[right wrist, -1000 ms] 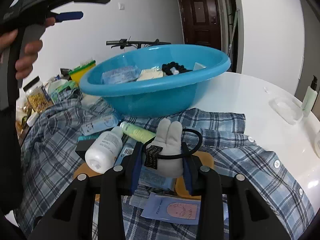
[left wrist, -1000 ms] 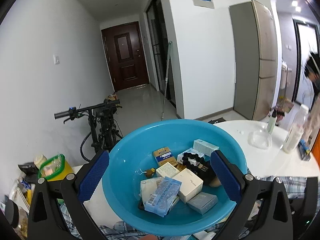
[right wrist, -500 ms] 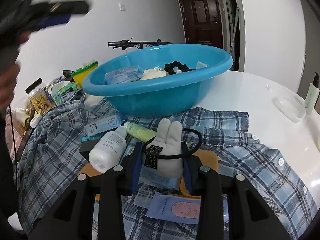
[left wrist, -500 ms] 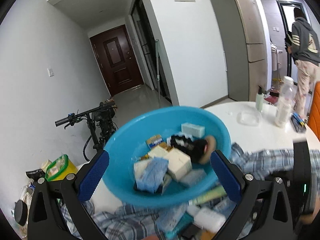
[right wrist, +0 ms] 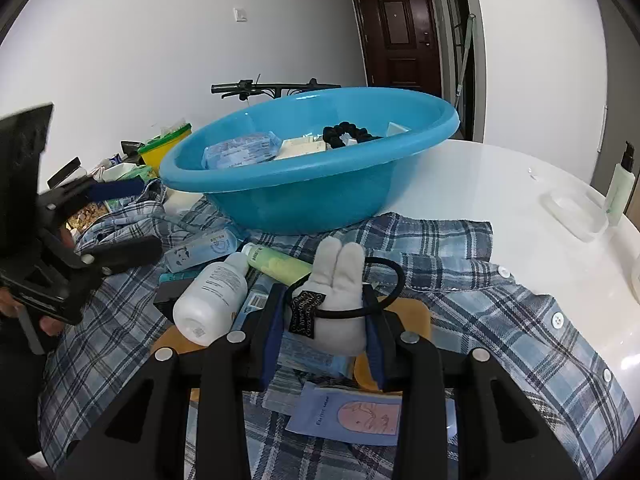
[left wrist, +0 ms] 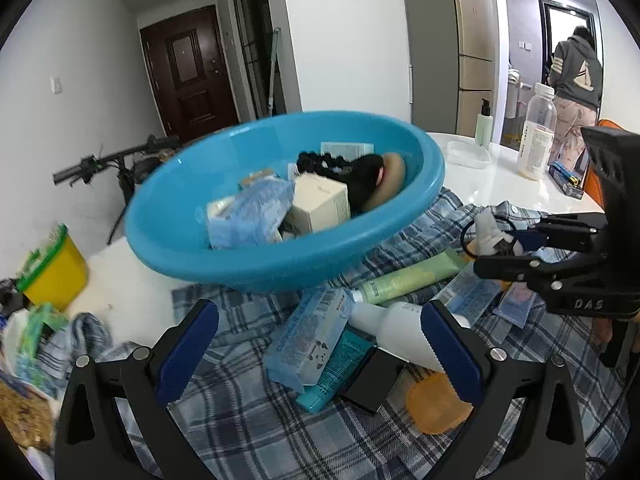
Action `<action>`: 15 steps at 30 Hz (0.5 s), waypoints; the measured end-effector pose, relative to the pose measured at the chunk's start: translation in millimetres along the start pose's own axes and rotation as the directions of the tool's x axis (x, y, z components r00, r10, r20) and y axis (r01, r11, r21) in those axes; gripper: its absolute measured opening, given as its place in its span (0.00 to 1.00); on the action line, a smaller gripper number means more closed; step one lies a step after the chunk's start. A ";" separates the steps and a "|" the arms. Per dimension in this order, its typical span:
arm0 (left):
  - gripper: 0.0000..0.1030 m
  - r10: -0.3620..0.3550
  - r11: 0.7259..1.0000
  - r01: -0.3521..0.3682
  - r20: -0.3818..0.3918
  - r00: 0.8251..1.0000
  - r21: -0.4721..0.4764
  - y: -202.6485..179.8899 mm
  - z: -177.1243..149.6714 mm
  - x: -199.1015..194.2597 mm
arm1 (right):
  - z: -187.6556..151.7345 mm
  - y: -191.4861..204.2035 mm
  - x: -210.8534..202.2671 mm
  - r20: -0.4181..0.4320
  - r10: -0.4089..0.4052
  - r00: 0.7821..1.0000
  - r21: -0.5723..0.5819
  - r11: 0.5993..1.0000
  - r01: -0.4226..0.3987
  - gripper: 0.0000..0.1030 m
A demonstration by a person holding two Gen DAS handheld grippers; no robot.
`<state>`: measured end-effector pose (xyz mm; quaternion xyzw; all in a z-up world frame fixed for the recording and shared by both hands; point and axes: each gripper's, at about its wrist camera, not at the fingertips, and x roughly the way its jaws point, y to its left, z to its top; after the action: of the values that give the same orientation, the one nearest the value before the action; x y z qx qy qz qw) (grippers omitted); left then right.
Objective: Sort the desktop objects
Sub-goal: 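Move the left tool to the shirt and grasp the blue wipes packet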
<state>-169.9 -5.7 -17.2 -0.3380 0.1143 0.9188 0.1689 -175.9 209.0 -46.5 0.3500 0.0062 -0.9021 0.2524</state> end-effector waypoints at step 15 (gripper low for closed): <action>0.91 -0.072 0.994 0.069 -0.030 0.997 -0.089 14.6 -17.0 34.5 | -2.6 7.2 1.4 -0.017 0.009 1.000 -0.027 1.000 -0.010 0.34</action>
<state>-190.3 -16.6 -51.2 -0.3640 0.0645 0.9107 0.1843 -171.8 202.6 -48.1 0.3541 0.0190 -0.8977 0.2613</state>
